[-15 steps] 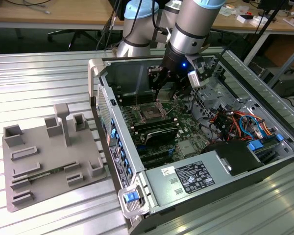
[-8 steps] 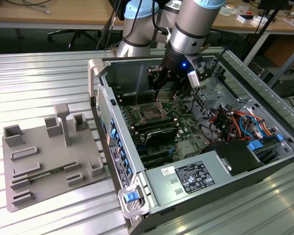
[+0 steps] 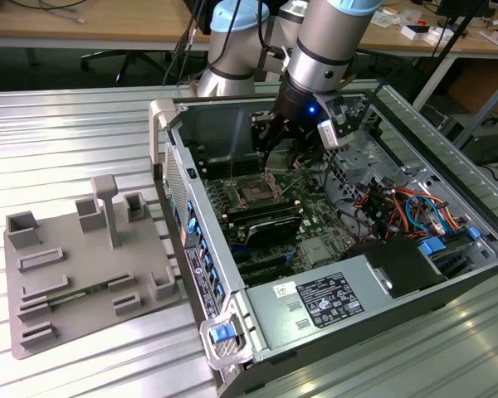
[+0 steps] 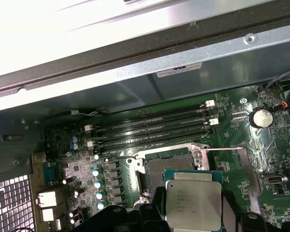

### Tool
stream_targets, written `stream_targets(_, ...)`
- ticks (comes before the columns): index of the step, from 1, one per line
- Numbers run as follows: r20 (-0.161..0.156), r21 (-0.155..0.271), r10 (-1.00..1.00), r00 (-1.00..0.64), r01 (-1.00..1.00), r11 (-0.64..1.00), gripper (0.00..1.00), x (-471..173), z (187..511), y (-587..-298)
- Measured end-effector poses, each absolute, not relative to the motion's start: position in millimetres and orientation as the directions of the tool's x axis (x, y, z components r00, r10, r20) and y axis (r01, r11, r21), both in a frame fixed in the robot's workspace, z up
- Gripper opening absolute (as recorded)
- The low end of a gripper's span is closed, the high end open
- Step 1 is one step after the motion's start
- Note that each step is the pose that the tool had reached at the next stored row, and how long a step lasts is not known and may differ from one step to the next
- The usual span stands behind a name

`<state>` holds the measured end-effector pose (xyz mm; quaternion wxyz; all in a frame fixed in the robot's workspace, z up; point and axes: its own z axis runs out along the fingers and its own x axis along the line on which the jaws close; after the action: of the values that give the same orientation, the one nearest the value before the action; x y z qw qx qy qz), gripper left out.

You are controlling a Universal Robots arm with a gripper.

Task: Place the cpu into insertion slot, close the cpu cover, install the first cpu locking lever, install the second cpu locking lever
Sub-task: 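Place the cpu into insertion slot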

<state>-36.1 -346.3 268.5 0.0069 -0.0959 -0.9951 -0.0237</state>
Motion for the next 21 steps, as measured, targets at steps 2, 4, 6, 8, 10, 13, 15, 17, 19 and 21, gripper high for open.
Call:
stream_targets(2, 0.018, 0.046, 0.191, -0.981, 0.192, 0.980, 0.55, -36.1, 268.5, -346.3)
stream_targets(4, 0.018, 0.046, 0.192, -0.981, 0.193, 0.980, 0.55, -36.1, 268.5, -346.2)
stream_targets(6, 0.018, 0.046, 0.193, -0.981, 0.194, 0.980, 0.55, -36.1, 268.5, -346.2)
stream_targets(8, 0.018, 0.046, 0.194, -0.981, 0.195, 0.980, 0.55, -36.1, 268.5, -346.2)
stream_targets(10, 0.018, 0.046, 0.196, -0.981, 0.196, 0.979, 0.55, -36.1, 268.5, -346.3)
stream_targets(13, 0.018, 0.046, 0.198, -0.980, 0.198, 0.979, 0.55, -36.1, 268.5, -346.2)
stream_targets(15, 0.018, 0.046, 0.199, -0.980, 0.199, 0.979, 0.55, -36.1, 268.5, -346.2)
stream_targets(17, 0.018, 0.046, 0.200, -0.980, 0.200, 0.979, 0.55, -36.1, 268.5, -346.2)
stream_targets(19, 0.018, 0.046, 0.201, -0.979, 0.202, 0.978, 0.55, -36.1, 268.5, -346.3)
stream_targets(21, 0.018, 0.046, 0.202, -0.979, 0.202, 0.978, 0.55, -36.1, 268.5, -346.2)
